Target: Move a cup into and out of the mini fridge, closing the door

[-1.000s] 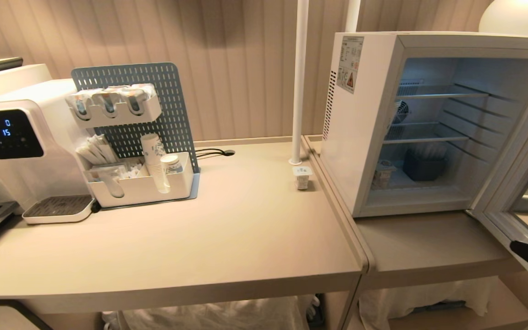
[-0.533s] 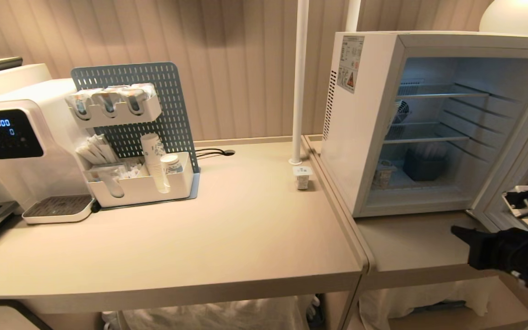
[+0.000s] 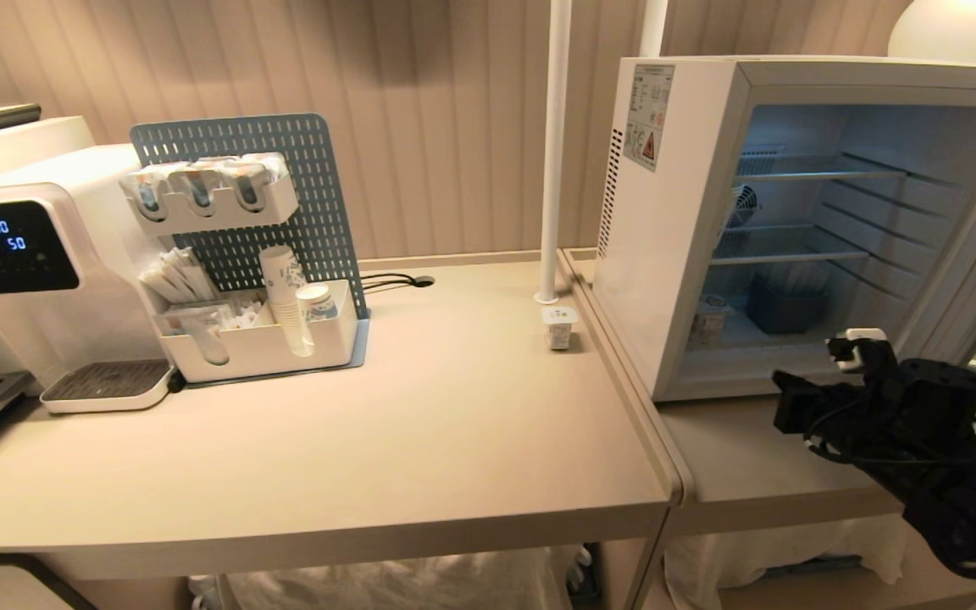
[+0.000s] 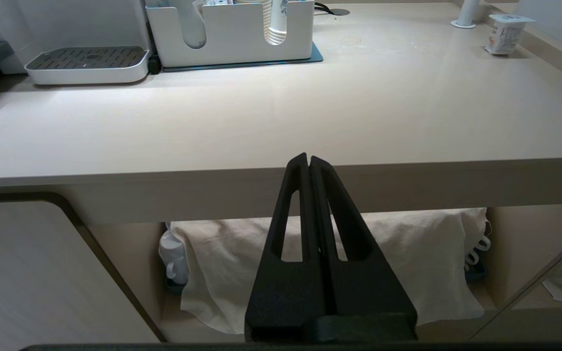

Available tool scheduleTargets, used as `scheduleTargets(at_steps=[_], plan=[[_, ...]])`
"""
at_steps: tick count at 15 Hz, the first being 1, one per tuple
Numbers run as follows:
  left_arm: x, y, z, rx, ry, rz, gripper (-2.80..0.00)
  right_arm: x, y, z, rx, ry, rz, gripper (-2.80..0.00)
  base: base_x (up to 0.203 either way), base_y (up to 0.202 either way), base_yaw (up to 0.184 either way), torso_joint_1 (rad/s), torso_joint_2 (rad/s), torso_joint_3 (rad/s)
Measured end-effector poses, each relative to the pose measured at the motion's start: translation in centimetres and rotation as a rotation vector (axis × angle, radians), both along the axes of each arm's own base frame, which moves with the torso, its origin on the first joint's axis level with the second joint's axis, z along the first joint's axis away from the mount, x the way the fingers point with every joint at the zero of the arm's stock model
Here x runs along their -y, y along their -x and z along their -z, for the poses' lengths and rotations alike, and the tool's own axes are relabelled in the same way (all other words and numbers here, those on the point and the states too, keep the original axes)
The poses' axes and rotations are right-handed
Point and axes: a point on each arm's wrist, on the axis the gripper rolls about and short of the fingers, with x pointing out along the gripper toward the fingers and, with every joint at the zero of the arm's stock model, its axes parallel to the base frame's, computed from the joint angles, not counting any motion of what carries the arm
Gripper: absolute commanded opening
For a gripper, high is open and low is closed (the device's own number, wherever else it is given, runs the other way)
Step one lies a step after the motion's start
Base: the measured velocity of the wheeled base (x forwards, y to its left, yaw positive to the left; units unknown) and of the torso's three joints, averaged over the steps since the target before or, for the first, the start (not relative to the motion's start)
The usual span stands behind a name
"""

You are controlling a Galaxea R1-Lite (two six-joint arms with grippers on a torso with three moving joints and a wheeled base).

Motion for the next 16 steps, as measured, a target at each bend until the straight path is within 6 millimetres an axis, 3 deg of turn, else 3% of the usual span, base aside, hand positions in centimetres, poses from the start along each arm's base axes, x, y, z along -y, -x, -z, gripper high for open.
scheduleTargets(at_steps=[4,16], plan=[[0.0,0.0,0.0,0.0,0.001,0.0,-2.8,-0.1,-3.6,0.5,-0.049,0.045,-0.018,-2.8,0.0,0.0,0.0,0.0,0.0,0.0],[0.0,0.0,0.0,0.0,0.002,0.0,-2.8,0.0,-11.7,0.1,-0.114,0.091,-0.054,-2.8,0.0,0.0,0.0,0.0,0.0,0.0]])
